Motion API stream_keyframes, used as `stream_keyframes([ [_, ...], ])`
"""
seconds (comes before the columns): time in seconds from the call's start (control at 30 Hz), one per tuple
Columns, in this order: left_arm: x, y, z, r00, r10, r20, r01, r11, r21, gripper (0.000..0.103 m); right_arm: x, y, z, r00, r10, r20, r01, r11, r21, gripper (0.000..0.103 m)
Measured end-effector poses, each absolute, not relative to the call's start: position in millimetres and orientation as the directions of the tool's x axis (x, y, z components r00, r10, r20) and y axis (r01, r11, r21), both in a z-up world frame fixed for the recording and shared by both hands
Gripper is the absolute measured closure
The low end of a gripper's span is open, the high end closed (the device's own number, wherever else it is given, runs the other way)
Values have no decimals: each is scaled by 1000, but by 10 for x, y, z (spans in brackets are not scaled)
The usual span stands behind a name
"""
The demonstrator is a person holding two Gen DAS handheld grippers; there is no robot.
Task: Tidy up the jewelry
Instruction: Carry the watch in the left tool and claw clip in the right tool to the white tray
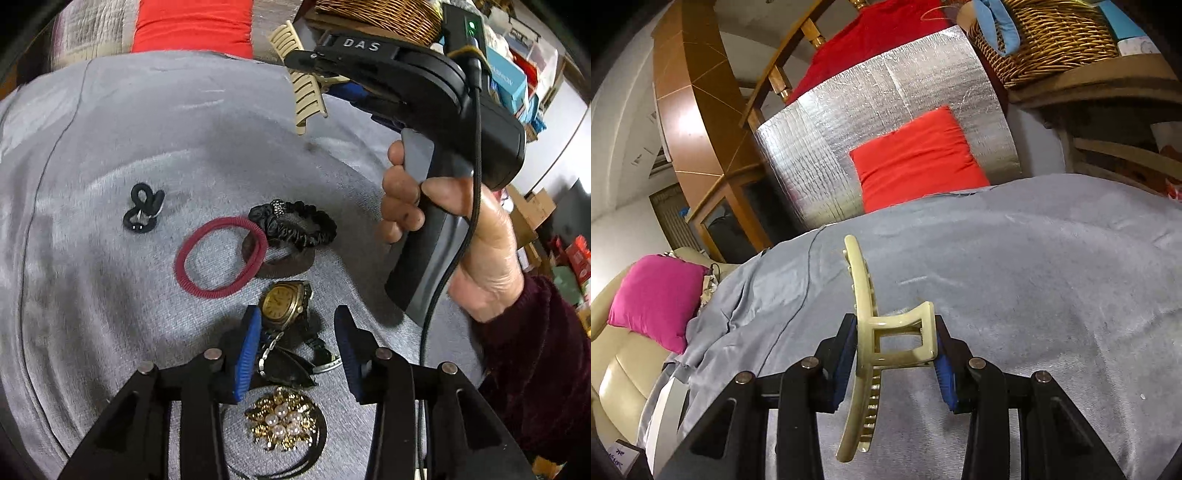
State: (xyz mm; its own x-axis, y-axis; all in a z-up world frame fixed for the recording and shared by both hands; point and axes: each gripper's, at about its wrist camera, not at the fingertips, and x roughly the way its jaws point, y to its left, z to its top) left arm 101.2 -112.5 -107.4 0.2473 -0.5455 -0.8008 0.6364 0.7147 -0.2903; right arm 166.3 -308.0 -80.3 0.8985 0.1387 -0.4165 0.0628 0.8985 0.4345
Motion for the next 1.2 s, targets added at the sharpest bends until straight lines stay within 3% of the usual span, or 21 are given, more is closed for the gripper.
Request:
stream_keyframes([
  [0.03, 1008, -1181, -1069, 255, -539, -803, 640, 717, -277, 79, 1660, -3086, -799, 898, 137, -417, 63, 900, 432, 61],
  [0.3, 1011, -1138, -1117, 278, -558, -782, 631, 720, -288, 96, 1602, -3057, -714, 900, 145, -411, 51, 902, 429, 61],
  [0.77, 848, -281, -569, 446, -607, -657, 548, 766, -336, 96, 1427, -2600, -331, 909, 215, -358, -56, 913, 405, 61],
  [1.2, 693, 884, -136, 735, -421, -531, 295, 904, -308, 96, 1415, -1501, -155, 835, 435, -335, -275, 859, 432, 61],
])
